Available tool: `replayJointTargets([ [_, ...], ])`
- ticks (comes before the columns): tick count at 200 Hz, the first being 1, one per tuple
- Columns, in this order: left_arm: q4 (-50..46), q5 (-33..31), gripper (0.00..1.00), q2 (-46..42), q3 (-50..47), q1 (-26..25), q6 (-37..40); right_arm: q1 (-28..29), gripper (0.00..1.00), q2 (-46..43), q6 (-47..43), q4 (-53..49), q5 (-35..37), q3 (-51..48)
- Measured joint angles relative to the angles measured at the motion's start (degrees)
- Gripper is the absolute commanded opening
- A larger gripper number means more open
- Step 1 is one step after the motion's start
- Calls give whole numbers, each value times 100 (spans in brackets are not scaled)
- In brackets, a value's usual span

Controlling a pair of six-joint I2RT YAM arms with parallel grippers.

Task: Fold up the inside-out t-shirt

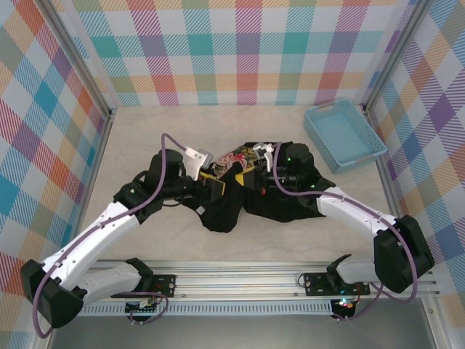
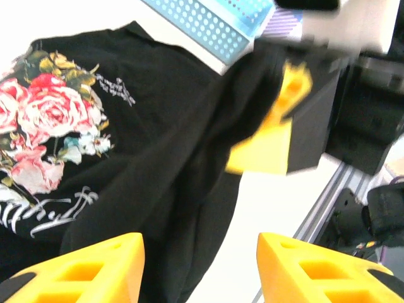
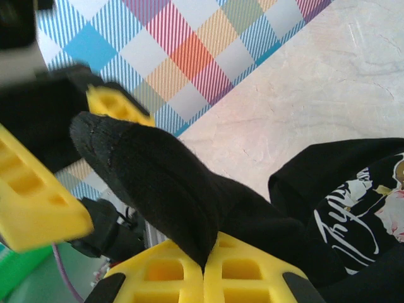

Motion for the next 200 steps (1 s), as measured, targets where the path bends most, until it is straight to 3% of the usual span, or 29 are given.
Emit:
replayJointTargets([
  [41,393,28,43,345,-525,-9,-52,-122,0,2,304,205,-118,-7],
  [72,461,-57,49,739,-527,-9,-59,-157,0,2,319,205,-118,-22],
  [100,660,463,41,1034,-527,-9,-39,-162,0,0,317,199,-105,-22],
  [128,844,1119,26,1281,-527,-17,-72,-225,0,-26,321,120,85,-22],
  [155,975,1711,24,1491,-527,-188,-7,-319,0,-122,439,52,448,-22],
  [179,938,1998,29,1707,-525,-468,118,-350,0,-173,492,33,632,-39],
  [200,750,1805,47,1696,-527,-538,184,-348,0,-236,439,24,658,-184],
])
